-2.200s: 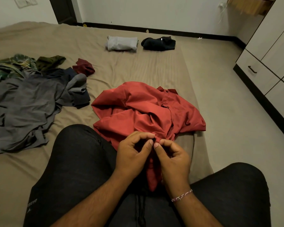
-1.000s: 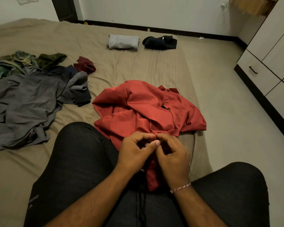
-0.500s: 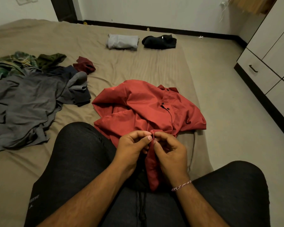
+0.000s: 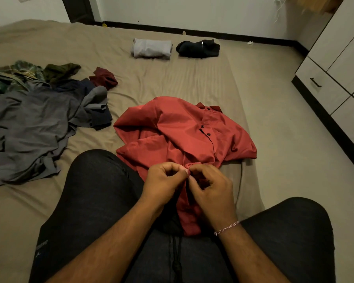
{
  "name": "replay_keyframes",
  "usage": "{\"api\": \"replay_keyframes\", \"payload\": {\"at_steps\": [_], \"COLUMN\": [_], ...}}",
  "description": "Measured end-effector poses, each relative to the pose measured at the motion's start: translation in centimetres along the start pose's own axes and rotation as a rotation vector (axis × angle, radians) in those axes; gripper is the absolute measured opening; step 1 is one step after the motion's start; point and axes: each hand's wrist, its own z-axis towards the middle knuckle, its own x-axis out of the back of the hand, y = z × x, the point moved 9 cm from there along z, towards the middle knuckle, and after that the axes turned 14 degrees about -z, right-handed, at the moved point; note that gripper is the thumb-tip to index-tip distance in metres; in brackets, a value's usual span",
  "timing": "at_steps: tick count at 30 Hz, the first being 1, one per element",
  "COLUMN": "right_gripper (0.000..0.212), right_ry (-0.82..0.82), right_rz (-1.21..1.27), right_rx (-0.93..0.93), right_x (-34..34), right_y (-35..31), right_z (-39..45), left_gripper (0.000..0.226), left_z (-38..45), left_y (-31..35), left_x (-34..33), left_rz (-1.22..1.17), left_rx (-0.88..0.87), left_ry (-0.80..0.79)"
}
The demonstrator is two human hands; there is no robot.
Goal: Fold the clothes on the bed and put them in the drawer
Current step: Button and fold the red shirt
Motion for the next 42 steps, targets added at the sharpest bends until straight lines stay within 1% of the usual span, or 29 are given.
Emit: {"api": "replay_keyframes", "payload": {"at_steps": [3,7,10,12,14,17,18,19,20,22,24,26,27,28,30,31,33,35,37,40,42], "right_gripper": [0.022,0.021,0.023,0.023,0.022,0.017,0.014,0.010,0.008,0.013,0.015,0.015,0.016,0.019,0.029,0.033,0.030,0.022,0.017,0.012,0.015], "right_ry": [-0.014,-0.025,-0.040,-0.060,-0.104,-0.136,-0.142,-0.146,-0.146,-0.140,-0.128,-0.101,-0.096,-0.096,-0.077,-0.065,-0.035,0.002,0.018,-0.090,-0.236], "right_rz": [-0.035,-0.058,-0.003,0.118,0.327,0.586,0.647,0.700,0.746,0.832,0.956,1.060,1.069,1.045,0.899,0.801,0.664,0.598,0.593,0.660,0.647], "right_rx": [0.000,-0.006,-0.057,-0.160,-0.291,-0.418,-0.468,-0.527,-0.590,-0.700,-0.776,-0.815,-0.826,-0.825,-0.786,-0.744,-0.669,-0.657,-0.670,-0.652,-0.538], "right_x": [-0.1,-0.1,-0.6,-1.0,-1.8,-2.6,-2.9,-3.3,-3.6,-4.2,-4.4,-4.4,-4.4,-4.4,-4.2,-3.9,-3.2,-2.5,-1.6,-0.9,-0.3], "right_y": [-0.1,-0.2,0.4,1.3,2.4,2.7,2.9,3.1,3.5,4.2,4.7,5.1,5.3,5.5,6.1,6.3,6.7,7.3,7.7,7.2,6.5], "right_z": [-0.1,0.0,0.0,-0.2,-0.3,-0.5,-0.7,-1.0,-1.2,-1.7,-1.8,-1.6,-1.5,-1.5,-1.2,-1.0,-0.4,0.0,0.3,0.9,1.7], "left_gripper": [0.014,0.008,0.012,0.014,0.017,0.021,0.024,0.026,0.026,0.023,0.037,0.047,0.046,0.039,0.021,0.016,0.012,0.009,0.008,0.011,0.016], "left_z": [-0.2,-0.3,-0.1,-0.1,-0.2,-0.2,-0.2,-0.1,-0.2,-0.2,-0.5,-0.6,-0.5,-0.4,-0.1,-0.1,-0.5,-1.1,-1.1,-0.5,-0.1], "left_y": [0.9,0.9,0.9,0.8,0.6,0.2,0.2,0.2,0.4,1.3,1.7,1.3,1.3,1.3,1.4,1.4,1.3,1.4,2.1,4.3,6.2], "left_x": [-0.2,-0.4,-0.2,-0.2,-0.4,-0.9,-1.1,-1.1,-1.2,-1.4,-2.2,-2.4,-2.2,-2.1,-2.1,-2.3,-3.2,-3.9,-3.7,-2.3,-0.8], "left_rz": [0.123,0.155,0.208,0.187,0.071,-0.152,-0.188,-0.174,-0.115,0.104,0.383,0.668,0.736,0.746,0.711,0.690,0.658,0.629,0.608,0.610,0.617], "left_rx": [-0.081,-0.122,-0.136,-0.110,-0.045,0.035,0.047,0.040,0.010,-0.117,-0.282,-0.398,-0.415,-0.416,-0.404,-0.398,-0.406,-0.426,-0.486,-0.602,-0.664], "left_ry": [-0.013,-0.040,-0.028,-0.025,-0.036,-0.070,-0.079,-0.088,-0.099,-0.116,-0.184,-0.180,-0.151,-0.127,-0.123,-0.143,-0.224,-0.307,-0.317,-0.231,-0.133]}}
